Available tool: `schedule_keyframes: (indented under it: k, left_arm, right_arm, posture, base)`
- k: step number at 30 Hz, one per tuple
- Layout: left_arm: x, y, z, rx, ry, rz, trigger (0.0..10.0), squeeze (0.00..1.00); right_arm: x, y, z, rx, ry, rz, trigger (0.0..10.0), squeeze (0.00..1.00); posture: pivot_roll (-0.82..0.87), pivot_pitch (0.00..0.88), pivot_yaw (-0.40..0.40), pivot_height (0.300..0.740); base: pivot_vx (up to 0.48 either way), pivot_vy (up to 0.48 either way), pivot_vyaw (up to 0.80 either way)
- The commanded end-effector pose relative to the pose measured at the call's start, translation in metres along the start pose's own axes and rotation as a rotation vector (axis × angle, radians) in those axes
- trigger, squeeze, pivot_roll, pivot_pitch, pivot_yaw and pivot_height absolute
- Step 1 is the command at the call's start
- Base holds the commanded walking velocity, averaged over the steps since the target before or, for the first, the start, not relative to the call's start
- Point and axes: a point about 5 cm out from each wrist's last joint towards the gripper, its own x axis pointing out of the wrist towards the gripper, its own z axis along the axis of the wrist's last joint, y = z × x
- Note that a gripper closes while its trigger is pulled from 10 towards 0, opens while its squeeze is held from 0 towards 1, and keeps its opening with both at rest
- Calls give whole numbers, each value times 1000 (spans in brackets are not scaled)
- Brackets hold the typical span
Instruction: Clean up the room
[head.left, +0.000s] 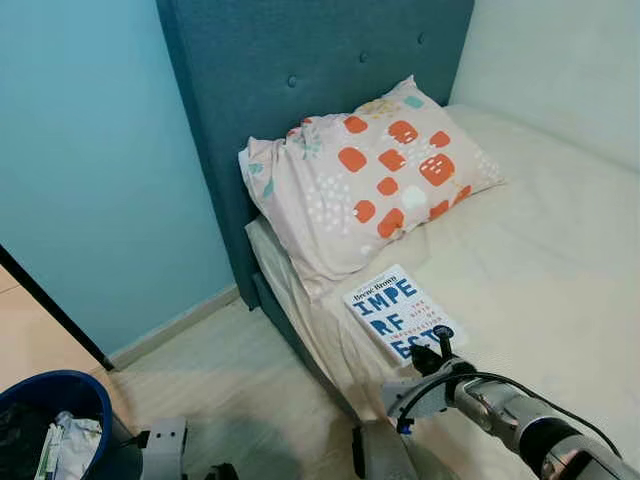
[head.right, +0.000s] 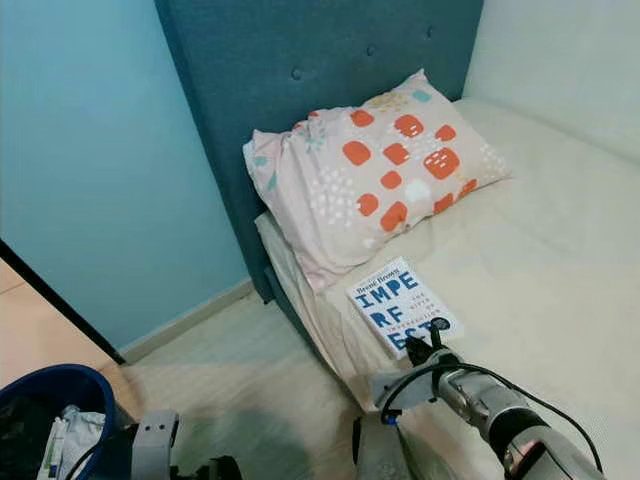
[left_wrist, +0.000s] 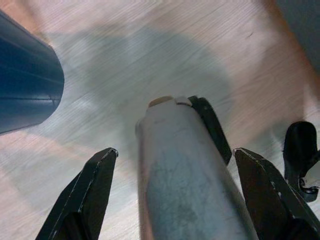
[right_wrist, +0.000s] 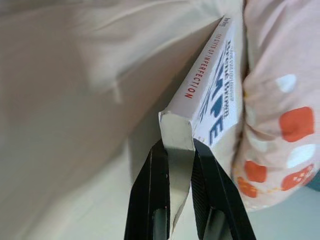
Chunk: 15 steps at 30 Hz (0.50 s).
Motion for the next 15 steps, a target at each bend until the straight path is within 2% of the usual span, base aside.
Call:
schedule_keyframes:
  k: [1,2,5,6,7,9,10,12,15]
  left_arm:
    - [-6,-23,-43,-7,154,-53,10000,0]
    - [-7,-27,-46,-7,158,-58,10000,0]
    - [-7,-27,-47,-7,159,-59,10000,0]
    - [-10,-17,-50,-10,162,-48,10000,0]
    - [-10,-17,-50,-10,162,-48,10000,0]
    - [-16,8,-52,-17,162,-20,10000,0]
    - [-16,8,-52,-17,162,-20,10000,0]
    - [-18,20,-51,-18,161,-7,10000,0]
    - [-18,20,-49,-17,159,-7,10000,0]
  right_arm:
    - [5,-10,9,-44,-61,-40,10000,0]
    - [6,-11,13,-74,-92,-43,10000,0]
    - [6,-11,13,-81,-97,-44,10000,0]
    - [5,-9,15,-115,-126,-18,10000,0]
    - [5,-9,15,-115,-126,-18,10000,0]
    - [4,-5,15,-179,-171,28,10000,0]
    - [4,-5,15,-179,-171,28,10000,0]
    - [2,-4,13,-226,-186,48,10000,0]
    - [1,-4,10,-247,-180,51,10000,0]
  posture:
    - [-195,180,-1,602]
    - [-192,184,-4,602]
    - [-192,184,-4,602]
    - [-184,200,-15,602]
    - [-184,200,-15,602]
    - [-185,206,-16,602]
    - [-185,206,-16,602]
    - [-184,208,-16,602]
    - [-185,210,-15,602]
  base:
    - [0,0,0]
    - [0,0,0]
    - [0,0,0]
    - [0,0,0]
    - [0,0,0]
    - [0,0,0]
    - [0,0,0]
    - [0,0,0]
    - [0,0,0]
